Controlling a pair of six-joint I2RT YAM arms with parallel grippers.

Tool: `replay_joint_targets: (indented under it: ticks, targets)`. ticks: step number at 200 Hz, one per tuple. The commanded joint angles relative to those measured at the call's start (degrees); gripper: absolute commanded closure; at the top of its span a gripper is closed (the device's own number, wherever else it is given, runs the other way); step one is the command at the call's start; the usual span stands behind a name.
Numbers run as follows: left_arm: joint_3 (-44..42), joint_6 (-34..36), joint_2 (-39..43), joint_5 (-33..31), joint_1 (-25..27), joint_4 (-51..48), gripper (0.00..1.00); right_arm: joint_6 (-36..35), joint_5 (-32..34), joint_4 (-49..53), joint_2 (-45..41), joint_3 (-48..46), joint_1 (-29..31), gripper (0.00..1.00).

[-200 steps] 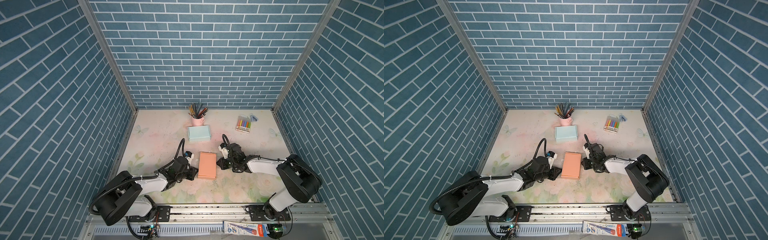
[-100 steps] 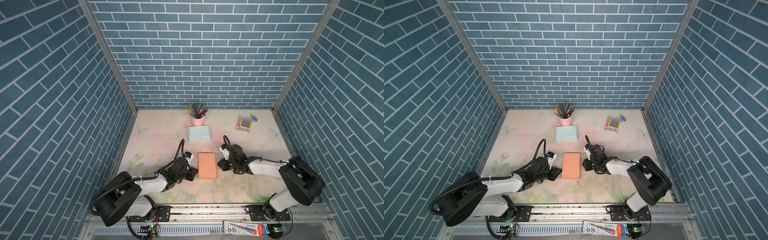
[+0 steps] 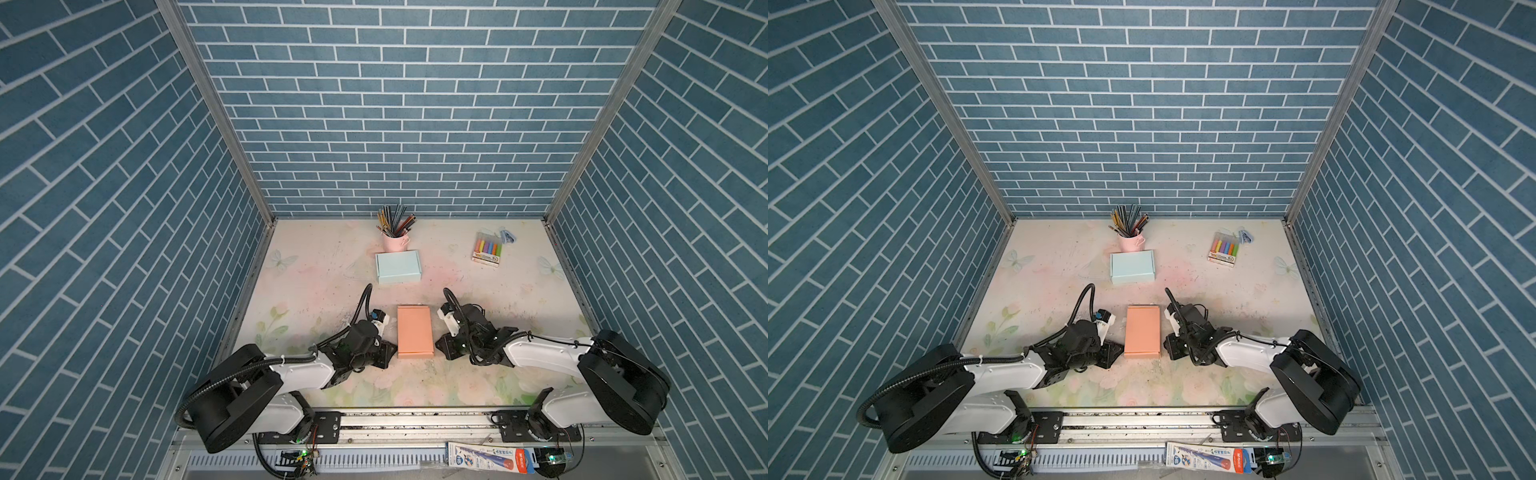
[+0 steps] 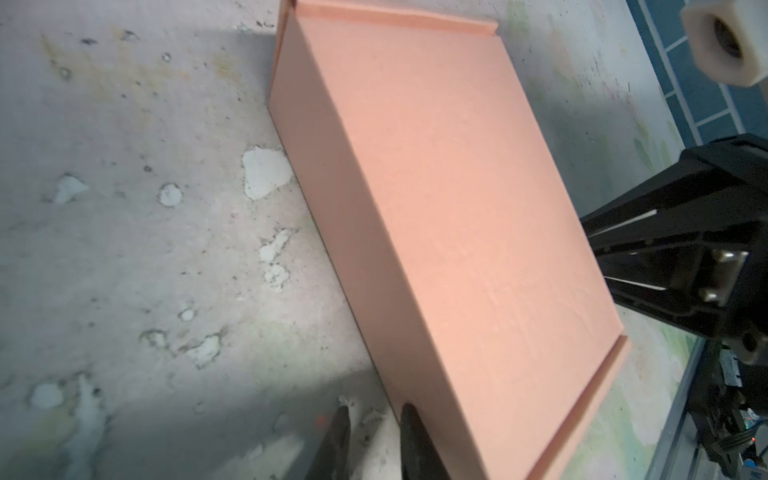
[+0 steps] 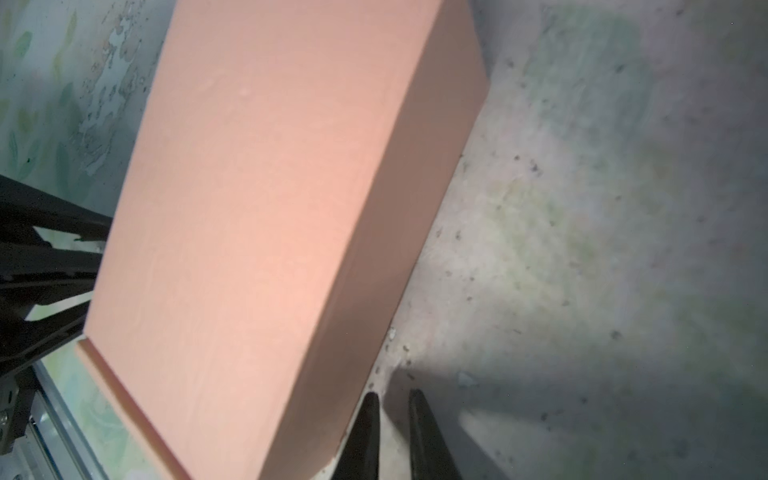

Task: Fold the paper box

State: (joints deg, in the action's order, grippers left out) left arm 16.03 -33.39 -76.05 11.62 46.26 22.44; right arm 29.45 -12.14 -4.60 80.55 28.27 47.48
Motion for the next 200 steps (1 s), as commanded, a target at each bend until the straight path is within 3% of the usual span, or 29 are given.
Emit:
replay_joint_targets:
  ticks: [1,124,184,200]
  targets:
    - [-0.83,-1.54,1.03,-1.07,0.96,0.24,0.76,2.77,1.20,0.16,0.32,-0.41,1.09,0.83]
    - [-0.19,-3.86,-1.50,-0.95,3.57,4.37,0.76,6.45,-2.54,-7.52,1.33,0.53,5.61,0.83]
    - [-1.11,-3.70,-0.38,-2.27,3.73,3.26,0.76,5.48,0.76,-3.00,0.54,0.29,5.55,0.83]
    - [-1.07,-1.88,0.41,-2.91,1.78,1.29,0.76,4.51,2.31,-1.14,0.13,0.06,5.17,0.83]
